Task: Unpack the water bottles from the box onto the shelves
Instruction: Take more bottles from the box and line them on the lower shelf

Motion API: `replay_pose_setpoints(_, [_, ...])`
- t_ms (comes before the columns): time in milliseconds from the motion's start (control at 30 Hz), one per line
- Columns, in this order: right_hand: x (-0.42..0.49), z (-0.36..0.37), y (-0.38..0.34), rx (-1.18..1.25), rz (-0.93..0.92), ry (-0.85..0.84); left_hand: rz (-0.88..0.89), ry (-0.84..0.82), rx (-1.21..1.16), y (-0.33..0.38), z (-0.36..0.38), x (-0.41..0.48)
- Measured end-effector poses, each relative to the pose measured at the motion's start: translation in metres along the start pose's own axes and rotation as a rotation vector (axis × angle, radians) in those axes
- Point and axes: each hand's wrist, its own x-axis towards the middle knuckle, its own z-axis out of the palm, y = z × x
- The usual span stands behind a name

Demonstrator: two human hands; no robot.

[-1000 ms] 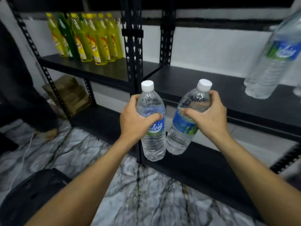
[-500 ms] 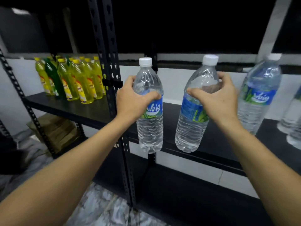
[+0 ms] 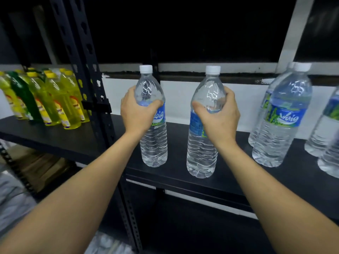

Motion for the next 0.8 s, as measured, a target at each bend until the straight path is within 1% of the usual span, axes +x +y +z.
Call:
replay_pose_setpoints(133, [0.004, 0.003, 0.005, 0.012, 0.0, -0.016, 0.055, -0.034, -0.015, -0.009, 0.004, 0.005])
replay_pose_setpoints(267, [0.001, 0.001, 0.01, 0.001, -0.012, -0.055, 0.075, -0.091, -0.081, -0.02, 0.0, 0.005])
replay_pose_setpoints(333, [-0.006, -0.004, 0.016, -0.002, -0.035, -0.105, 0.096, -0.118, -0.067, -0.022, -0.002, 0.0])
replay_pose_setpoints(400, [-0.017, -0.01, 0.026, -0.004, -0.025, -0.189, 0.129, -0.123, -0.051, -0.024, -0.003, -0.006])
replay_pose_setpoints(467, [-0.033, -0.016, 0.039, 0.011, 0.016, -0.257, 0.158, -0.099, -0.041, -0.031, -0.002, -0.013])
replay_pose_setpoints(533, [-0.049, -0.024, 0.055, 0.011, 0.037, -0.3, 0.148, -0.063, -0.01, -0.038, 0.0, -0.026])
replay_pose_setpoints(600, [-0.062, -0.032, 0.069, 0.003, 0.061, -0.335, 0.16, 0.014, 0.033, -0.041, 0.003, -0.047])
replay_pose_setpoints(700, [-0.072, -0.038, 0.084, 0.024, 0.128, -0.378, 0.351, 0.199, 0.076, -0.048, 0.013, -0.081])
replay_pose_setpoints(733, [-0.074, -0.039, 0.088, 0.032, 0.141, -0.384, 0.412, 0.215, 0.069, -0.051, 0.018, -0.092])
replay_pose_setpoints(767, [-0.076, -0.04, 0.09, 0.041, 0.152, -0.386, 0.452, 0.185, 0.042, -0.053, 0.025, -0.102])
replay_pose_setpoints(800, [-0.077, -0.04, 0.091, 0.05, 0.159, -0.384, 0.46, 0.111, -0.004, -0.053, 0.031, -0.112])
